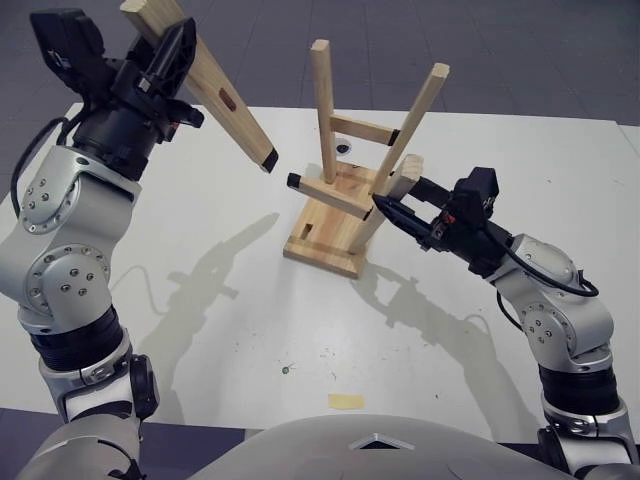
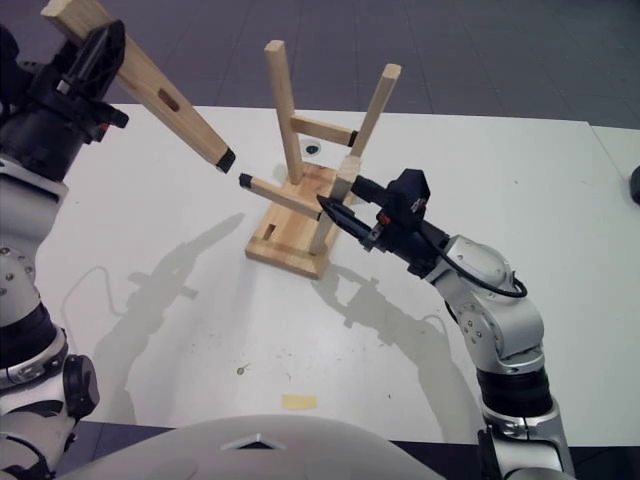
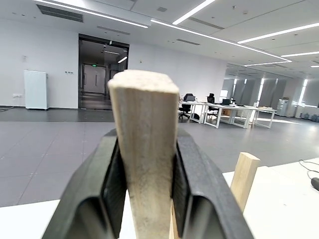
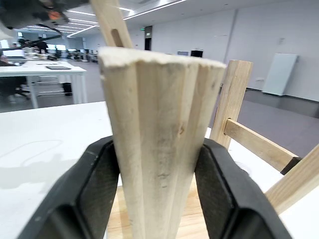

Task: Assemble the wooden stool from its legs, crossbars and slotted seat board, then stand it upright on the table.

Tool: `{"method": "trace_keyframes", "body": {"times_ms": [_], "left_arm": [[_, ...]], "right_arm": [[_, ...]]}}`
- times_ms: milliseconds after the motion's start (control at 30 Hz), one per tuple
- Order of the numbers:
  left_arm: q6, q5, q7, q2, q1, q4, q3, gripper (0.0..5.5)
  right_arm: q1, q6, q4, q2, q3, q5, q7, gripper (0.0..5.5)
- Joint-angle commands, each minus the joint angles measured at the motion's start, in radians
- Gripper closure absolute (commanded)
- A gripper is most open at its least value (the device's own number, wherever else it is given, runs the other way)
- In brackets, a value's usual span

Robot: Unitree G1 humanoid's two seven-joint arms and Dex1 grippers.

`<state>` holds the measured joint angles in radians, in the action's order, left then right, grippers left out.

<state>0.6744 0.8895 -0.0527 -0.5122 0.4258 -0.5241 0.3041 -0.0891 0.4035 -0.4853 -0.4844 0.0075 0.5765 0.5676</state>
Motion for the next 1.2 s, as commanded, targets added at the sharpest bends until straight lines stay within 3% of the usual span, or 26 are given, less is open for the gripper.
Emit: {"method": "trace_keyframes", "body": {"times_ms": [33, 267, 533, 800, 1000, 1200], "left_arm": [[0.039, 0.015, -0.016, 0.011, -0.036, 0.042, -0.003, 4.47], [0.103, 0.14, -0.031, 0.099, -0.063, 0.194, 0.029, 4.47], [0.076, 0.039, -0.063, 0.122, -0.064, 0.259, -0.046, 4.47], [-0.008, -0.025, -0.024, 0.216, -0.01, 0.339, -0.02, 4.47], [0.053, -0.063, -0.08, 0.17, -0.019, 0.315, -0.072, 4.47], [0.104, -0.004, -0.087, 0.168, -0.01, 0.287, -0.039, 4.47]], "right_arm": [[0.054, 0.019, -0.006, 0.014, 0.002, -0.04, -0.045, 3.34], [0.046, 0.01, 0.004, 0.047, 0.004, -0.031, -0.067, 3.34], [0.032, 0.012, 0.014, 0.058, 0.01, -0.028, -0.057, 3.34], [0.029, 0.014, 0.011, 0.071, 0.023, -0.034, -0.062, 3.35], [0.025, 0.008, 0.017, 0.078, 0.03, -0.048, -0.063, 3.35], [0.033, -0.005, 0.021, 0.086, 0.036, -0.066, -0.068, 3.35]]}}
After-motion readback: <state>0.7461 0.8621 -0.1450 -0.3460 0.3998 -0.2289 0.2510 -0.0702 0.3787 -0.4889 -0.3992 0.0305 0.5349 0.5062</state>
